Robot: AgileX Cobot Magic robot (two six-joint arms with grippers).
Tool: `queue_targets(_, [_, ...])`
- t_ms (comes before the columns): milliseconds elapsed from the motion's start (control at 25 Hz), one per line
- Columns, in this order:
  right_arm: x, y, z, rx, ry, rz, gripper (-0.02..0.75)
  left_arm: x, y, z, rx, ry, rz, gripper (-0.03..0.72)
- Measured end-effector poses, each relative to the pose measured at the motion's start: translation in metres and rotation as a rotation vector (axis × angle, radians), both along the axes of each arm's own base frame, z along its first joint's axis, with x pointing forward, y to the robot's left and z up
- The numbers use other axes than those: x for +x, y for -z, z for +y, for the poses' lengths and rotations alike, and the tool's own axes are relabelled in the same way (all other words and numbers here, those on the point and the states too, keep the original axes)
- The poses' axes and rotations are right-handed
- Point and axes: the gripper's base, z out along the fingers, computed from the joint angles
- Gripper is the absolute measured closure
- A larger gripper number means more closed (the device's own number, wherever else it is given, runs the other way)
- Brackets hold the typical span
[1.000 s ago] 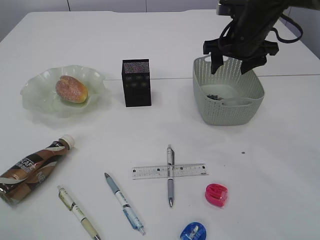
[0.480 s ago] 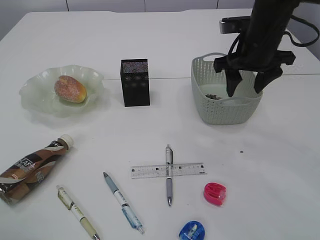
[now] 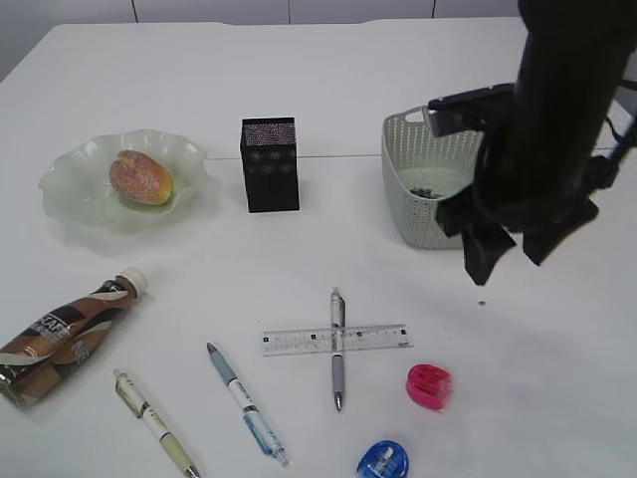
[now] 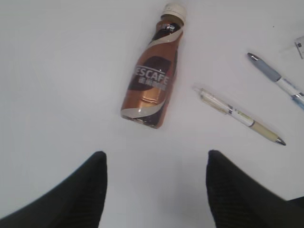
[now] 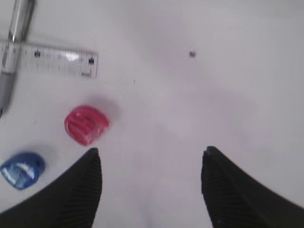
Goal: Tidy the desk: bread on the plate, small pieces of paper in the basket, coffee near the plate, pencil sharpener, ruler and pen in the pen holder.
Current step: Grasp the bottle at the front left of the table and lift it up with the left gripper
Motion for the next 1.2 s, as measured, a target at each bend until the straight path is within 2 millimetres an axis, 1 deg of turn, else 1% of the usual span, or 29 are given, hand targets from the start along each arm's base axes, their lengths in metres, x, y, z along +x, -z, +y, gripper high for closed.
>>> queue_targets(120, [-0.031, 0.003, -0.008, 0.004, -0.003, 0.041, 0.257, 0.001, 0.0, 0.004, 0.054, 0.005, -0.017, 0.209])
queue_targets(240, [-0.058, 0.006, -0.019, -0.002, -0.005, 0.057, 0.257, 0.002, 0.0, 0.004, 0.067, 0.021, -0.019, 0.209])
queue_targets(360, [-0.08, 0.011, -0.027, -0.002, -0.005, 0.064, 0.257, 0.007, 0.006, 0.0, 0.099, 0.16, 0.015, 0.209])
queue_targets(440, [-0.089, 0.012, -0.03, 0.001, -0.005, 0.058, 0.257, 0.014, 0.015, -0.005, 0.113, 0.254, 0.057, 0.209])
queue_targets(520, [-0.094, 0.011, -0.032, 0.002, -0.006, 0.054, 0.257, 0.025, 0.029, -0.009, 0.117, 0.29, 0.108, 0.209])
queue_targets(640, [-0.094, 0.01, -0.032, 0.005, -0.006, 0.045, 0.257, 0.044, 0.052, -0.014, 0.126, 0.308, 0.174, 0.209])
queue_targets(800, [-0.094, 0.009, -0.032, 0.01, -0.006, 0.038, 0.257, 0.069, 0.082, -0.018, 0.154, 0.323, 0.194, 0.182])
queue_targets(920, [-0.094, 0.009, -0.032, 0.01, -0.006, 0.038, 0.257, 0.083, 0.098, -0.021, 0.158, 0.327, 0.177, 0.133])
queue_targets(1040, [-0.094, 0.009, -0.032, 0.01, -0.006, 0.038, 0.257, 0.091, 0.108, -0.023, 0.159, 0.329, 0.161, 0.068])
queue_targets(1200, [-0.094, 0.009, -0.032, 0.012, -0.005, 0.037, 0.257, 0.097, 0.119, -0.024, 0.17, 0.337, 0.177, 0.05])
